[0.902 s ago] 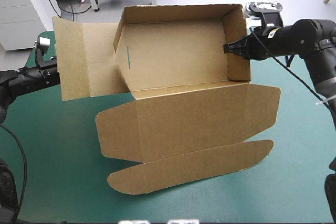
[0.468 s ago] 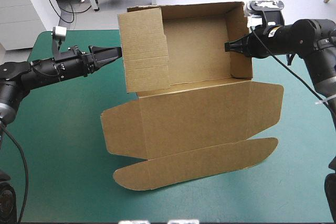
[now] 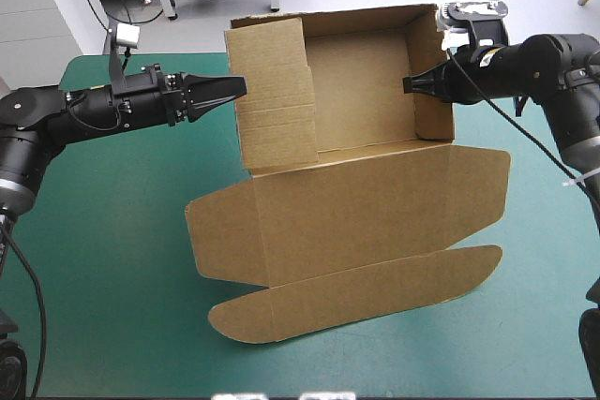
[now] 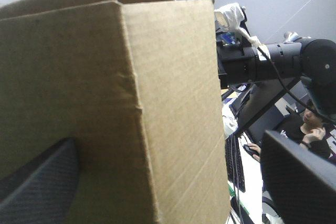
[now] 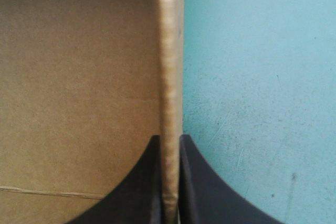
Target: Fold the box
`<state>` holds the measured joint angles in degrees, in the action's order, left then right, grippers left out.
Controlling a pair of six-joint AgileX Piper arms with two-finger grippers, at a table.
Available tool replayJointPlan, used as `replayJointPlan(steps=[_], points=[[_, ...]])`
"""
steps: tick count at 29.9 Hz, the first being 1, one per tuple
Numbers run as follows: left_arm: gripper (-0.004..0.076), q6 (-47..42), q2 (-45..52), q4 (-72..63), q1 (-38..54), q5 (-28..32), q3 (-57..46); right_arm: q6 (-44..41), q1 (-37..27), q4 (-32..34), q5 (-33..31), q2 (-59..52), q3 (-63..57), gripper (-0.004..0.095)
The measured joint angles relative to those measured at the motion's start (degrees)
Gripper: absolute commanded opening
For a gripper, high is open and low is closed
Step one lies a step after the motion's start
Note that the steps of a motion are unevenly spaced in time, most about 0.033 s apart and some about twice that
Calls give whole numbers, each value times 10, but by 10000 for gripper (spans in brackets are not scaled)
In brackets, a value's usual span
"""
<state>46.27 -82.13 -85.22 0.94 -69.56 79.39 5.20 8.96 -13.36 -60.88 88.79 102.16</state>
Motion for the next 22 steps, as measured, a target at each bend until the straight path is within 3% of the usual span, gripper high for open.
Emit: replayJointPlan(steps=[10,13,22], points=[[655,-64,1,91,-13,0,9,-1,25,29,-4,1,0,-17],[655,-142,1,202,-48,14,34,-5,40,54,2,1,0,-17],[655,-463,12,609,-224,139,94,-34,62,89,10,1,0,-15]])
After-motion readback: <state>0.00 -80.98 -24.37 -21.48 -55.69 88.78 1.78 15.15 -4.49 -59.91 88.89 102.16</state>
